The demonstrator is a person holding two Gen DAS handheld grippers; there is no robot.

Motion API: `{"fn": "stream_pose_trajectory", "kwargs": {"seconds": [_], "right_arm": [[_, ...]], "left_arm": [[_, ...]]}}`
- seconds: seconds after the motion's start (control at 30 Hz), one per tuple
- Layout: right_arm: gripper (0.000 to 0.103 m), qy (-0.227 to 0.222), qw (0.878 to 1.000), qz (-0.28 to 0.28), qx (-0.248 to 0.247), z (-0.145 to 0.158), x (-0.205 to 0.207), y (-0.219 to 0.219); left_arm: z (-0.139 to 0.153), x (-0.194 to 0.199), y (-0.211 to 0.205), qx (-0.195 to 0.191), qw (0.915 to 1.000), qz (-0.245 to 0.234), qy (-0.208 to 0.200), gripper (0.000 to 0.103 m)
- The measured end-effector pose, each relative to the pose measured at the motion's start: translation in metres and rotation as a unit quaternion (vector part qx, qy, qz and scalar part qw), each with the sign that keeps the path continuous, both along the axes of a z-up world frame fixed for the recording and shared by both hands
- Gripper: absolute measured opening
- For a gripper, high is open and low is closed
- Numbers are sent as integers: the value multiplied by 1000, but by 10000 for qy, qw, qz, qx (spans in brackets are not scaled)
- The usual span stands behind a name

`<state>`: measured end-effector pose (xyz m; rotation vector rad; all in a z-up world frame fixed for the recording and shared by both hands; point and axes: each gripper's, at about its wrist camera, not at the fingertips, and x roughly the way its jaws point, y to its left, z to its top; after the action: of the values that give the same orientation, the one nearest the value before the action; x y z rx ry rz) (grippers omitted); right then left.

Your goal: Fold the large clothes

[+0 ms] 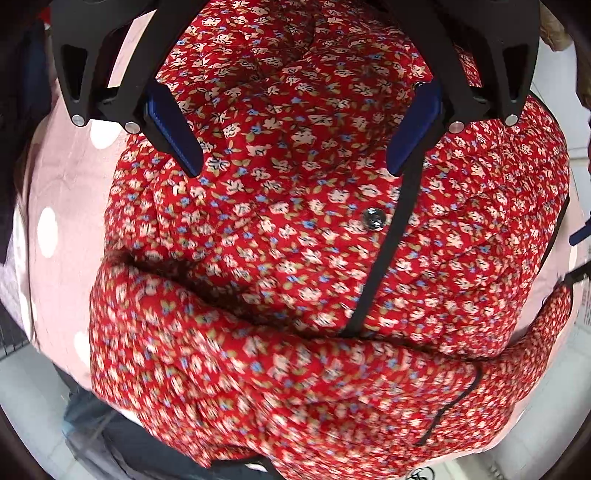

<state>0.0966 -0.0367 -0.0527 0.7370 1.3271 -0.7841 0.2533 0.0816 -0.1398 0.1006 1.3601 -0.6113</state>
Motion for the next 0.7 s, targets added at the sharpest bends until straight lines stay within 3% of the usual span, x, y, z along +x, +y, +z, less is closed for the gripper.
{"fn": "stream_pose_trajectory", "kwargs": {"seconds": [0.17,0.3,0.43,0.5,0.57,0.6,0.7], "right_arm": [[98,-4,9997,122,-203,14,14,4],[98,7,9996,138,-260,23,21,11],[98,139,9995,103,-263,27,13,19],[98,179,9995,36,-239,26,9,22],[98,213,9996,-34,-208,26,-4,17],[98,220,9995,-87,-201,25,-7,16],[98,180,9993,-219,-260,24,-14,12]], "left_arm": [[-4,55,8,-39,9984,514,-218,97],[-20,100,-3,93,9974,692,-163,94],[-34,127,-16,135,9976,675,36,66],[-31,132,-24,276,9977,590,-188,59],[-26,136,-29,392,9973,550,-293,44],[-20,140,-28,249,9977,568,-263,28],[12,157,-20,50,9952,735,-649,24]]}}
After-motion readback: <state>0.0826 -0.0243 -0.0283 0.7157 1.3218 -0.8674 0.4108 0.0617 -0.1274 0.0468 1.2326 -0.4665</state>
